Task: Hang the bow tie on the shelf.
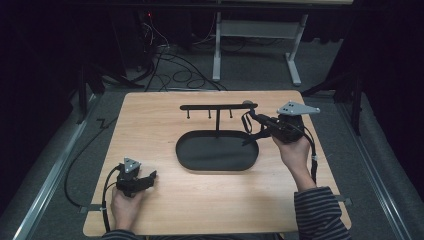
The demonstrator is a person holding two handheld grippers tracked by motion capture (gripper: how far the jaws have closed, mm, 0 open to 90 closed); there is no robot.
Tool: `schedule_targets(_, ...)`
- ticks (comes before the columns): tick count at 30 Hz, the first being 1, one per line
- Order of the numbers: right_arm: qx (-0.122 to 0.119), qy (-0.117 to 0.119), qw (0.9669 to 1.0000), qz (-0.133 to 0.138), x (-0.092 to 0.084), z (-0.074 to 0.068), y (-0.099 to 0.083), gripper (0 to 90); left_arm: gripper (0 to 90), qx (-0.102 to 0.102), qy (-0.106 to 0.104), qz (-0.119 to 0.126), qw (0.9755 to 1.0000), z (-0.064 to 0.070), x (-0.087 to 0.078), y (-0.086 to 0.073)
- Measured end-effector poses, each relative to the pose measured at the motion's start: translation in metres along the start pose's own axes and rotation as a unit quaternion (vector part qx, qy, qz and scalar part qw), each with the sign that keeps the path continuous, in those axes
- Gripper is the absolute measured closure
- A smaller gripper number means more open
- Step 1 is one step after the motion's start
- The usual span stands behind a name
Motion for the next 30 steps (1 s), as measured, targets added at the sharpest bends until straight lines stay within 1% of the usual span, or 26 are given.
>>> schedule_targets(2, 0.0, -0.004, 1.0, -0.002, 0.001, 0.002, 0.001, 90.0, 29.9, 0.0, 0.0, 0.0, 1.0, 0.0, 0.0, 0.0)
schedule_targets(7, 0.012, -0.009, 0.9999, -0.006, 0.006, 0.009, 0.001, 90.0, 29.9, 0.0, 0.0, 0.0, 1.0, 0.0, 0.0, 0.0)
schedule_targets(10, 0.012, -0.011, 0.9998, -0.008, 0.008, 0.012, 0.0, 90.0, 29.9, 0.0, 0.0, 0.0, 1.0, 0.0, 0.0, 0.0)
schedule_targets(11, 0.019, -0.011, 0.9997, -0.007, 0.009, 0.014, 0.0, 90.0, 29.9, 0.0, 0.0, 0.0, 1.0, 0.0, 0.0, 0.0)
schedule_targets(12, 0.021, -0.013, 0.9996, -0.01, 0.01, 0.015, -0.001, 90.0, 29.9, 0.0, 0.0, 0.0, 1.0, 0.0, 0.0, 0.0)
schedule_targets(16, 0.025, -0.012, 0.9996, -0.009, 0.013, 0.017, -0.002, 90.0, 29.9, 0.0, 0.0, 0.0, 1.0, 0.0, 0.0, 0.0)
schedule_targets(23, 0.036, -0.018, 0.9991, -0.013, 0.02, 0.022, -0.004, 90.0, 29.9, 0.0, 0.0, 0.0, 1.0, 0.0, 0.0, 0.0)
schedule_targets(28, 0.039, -0.025, 0.9987, -0.021, 0.024, 0.026, -0.006, 90.0, 29.9, -0.001, 0.0, 0.0, 1.0, 0.0, 0.0, 0.0)
schedule_targets(30, 0.045, -0.028, 0.9983, -0.024, 0.026, 0.028, -0.007, 90.0, 29.9, -0.001, -0.001, 0.001, 1.0, 0.0, 0.0, 0.0)
Point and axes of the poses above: each handheld gripper's, and its own axes: x roughly forward along the jaws, y roughly out of its top, z roughly to its right, the point moved 5 cm from there along x, roughly forward along the jaws, and after that the axes turned 3 degrees about x, right-handed, at the moved point
